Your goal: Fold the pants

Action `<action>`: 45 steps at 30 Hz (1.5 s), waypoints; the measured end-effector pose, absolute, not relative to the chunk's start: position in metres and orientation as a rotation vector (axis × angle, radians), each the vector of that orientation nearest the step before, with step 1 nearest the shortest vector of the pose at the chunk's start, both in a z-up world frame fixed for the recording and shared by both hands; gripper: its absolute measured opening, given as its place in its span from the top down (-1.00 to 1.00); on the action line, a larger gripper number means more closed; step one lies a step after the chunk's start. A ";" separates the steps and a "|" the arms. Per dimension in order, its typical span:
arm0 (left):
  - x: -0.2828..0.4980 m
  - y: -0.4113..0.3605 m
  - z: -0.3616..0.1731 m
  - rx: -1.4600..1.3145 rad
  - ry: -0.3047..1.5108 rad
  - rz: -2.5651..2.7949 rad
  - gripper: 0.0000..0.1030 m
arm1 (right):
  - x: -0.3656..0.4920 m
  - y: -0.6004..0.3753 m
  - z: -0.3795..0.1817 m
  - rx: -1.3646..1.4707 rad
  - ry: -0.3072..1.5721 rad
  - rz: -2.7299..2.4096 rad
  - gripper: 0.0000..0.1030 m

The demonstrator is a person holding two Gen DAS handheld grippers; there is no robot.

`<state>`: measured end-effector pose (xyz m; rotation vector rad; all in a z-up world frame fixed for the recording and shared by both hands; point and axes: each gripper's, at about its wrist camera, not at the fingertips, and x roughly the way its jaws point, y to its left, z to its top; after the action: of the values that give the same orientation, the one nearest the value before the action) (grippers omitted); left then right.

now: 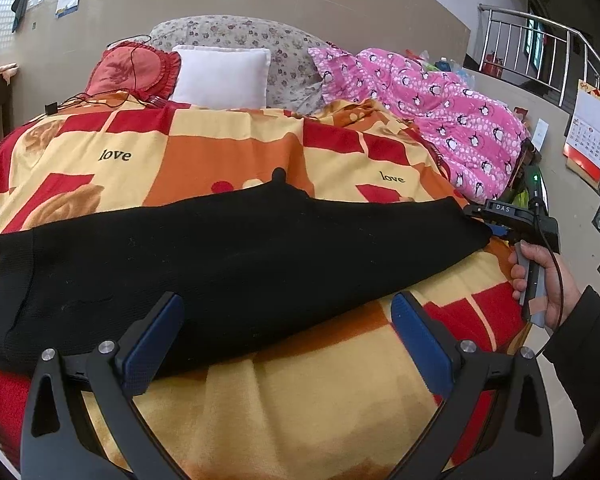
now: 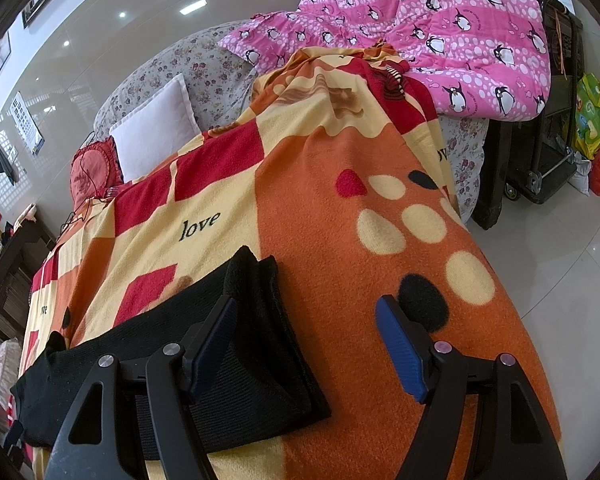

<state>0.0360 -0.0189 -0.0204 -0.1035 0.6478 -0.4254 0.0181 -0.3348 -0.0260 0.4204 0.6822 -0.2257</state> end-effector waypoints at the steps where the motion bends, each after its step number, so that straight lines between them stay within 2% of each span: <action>1: 0.036 -0.020 -0.021 -0.104 0.651 -0.426 -1.00 | 0.018 -0.335 -0.026 0.419 0.683 -0.226 -0.42; 45: 0.039 -0.018 -0.023 -0.111 0.666 -0.426 -1.00 | 0.018 -0.335 -0.026 0.420 0.683 -0.225 -0.43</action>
<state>0.0395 -0.0182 -0.0232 -0.1110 0.6662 -0.4259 0.0183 -0.3352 -0.0261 0.4197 0.6826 -0.2254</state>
